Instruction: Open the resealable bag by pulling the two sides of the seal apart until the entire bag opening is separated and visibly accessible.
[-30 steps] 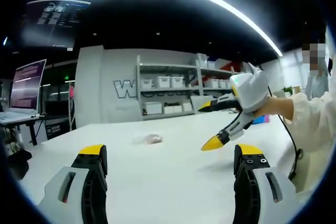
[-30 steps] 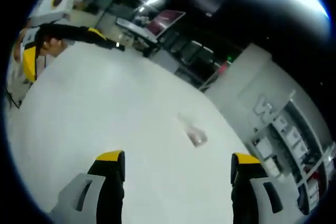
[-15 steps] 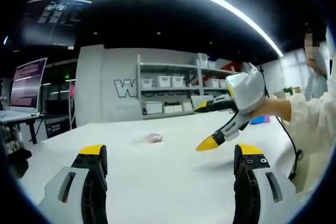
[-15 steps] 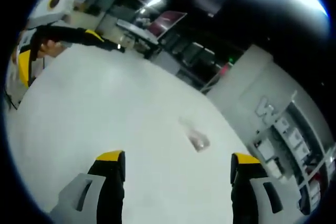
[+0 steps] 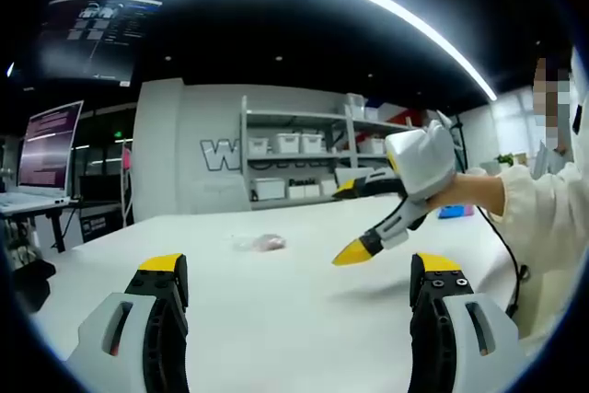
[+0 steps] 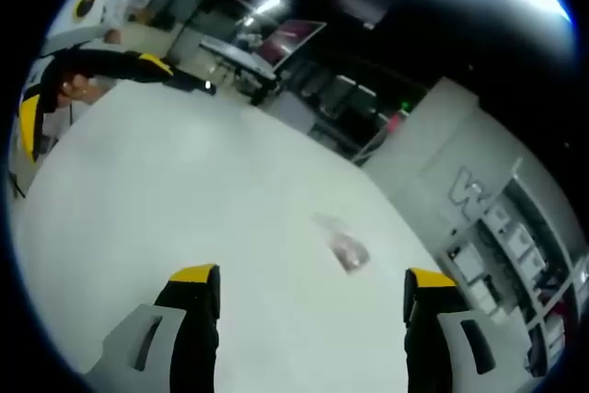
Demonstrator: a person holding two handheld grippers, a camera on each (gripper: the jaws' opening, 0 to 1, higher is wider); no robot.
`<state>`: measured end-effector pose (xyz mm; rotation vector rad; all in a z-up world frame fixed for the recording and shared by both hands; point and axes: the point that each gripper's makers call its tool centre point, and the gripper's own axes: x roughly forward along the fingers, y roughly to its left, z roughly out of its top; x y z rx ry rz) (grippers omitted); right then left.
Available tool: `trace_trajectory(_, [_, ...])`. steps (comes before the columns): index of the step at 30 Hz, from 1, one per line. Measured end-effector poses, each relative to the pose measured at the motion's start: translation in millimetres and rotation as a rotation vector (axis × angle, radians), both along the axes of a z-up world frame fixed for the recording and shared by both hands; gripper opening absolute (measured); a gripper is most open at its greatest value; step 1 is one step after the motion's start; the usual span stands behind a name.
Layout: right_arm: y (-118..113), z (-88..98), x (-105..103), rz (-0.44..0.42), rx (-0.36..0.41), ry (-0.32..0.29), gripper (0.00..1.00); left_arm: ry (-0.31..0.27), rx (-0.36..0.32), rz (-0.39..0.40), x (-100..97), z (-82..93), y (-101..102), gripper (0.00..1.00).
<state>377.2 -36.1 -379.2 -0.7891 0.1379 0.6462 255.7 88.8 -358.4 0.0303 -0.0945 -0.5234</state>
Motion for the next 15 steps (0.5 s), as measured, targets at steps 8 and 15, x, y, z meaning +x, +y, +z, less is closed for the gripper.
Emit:
trace_trajectory(8, [0.5, -1.0, 4.2, -0.011, -0.001, 0.003, 0.82, 0.000, 0.000, -0.003, -0.1, 0.9, -0.1, 1.00])
trace_trajectory(15, [2.8, -2.9, 10.4, -0.011, 0.006, 0.010, 0.82, 0.000, 0.000, -0.003, 0.5, 1.0, 0.2, 1.00])
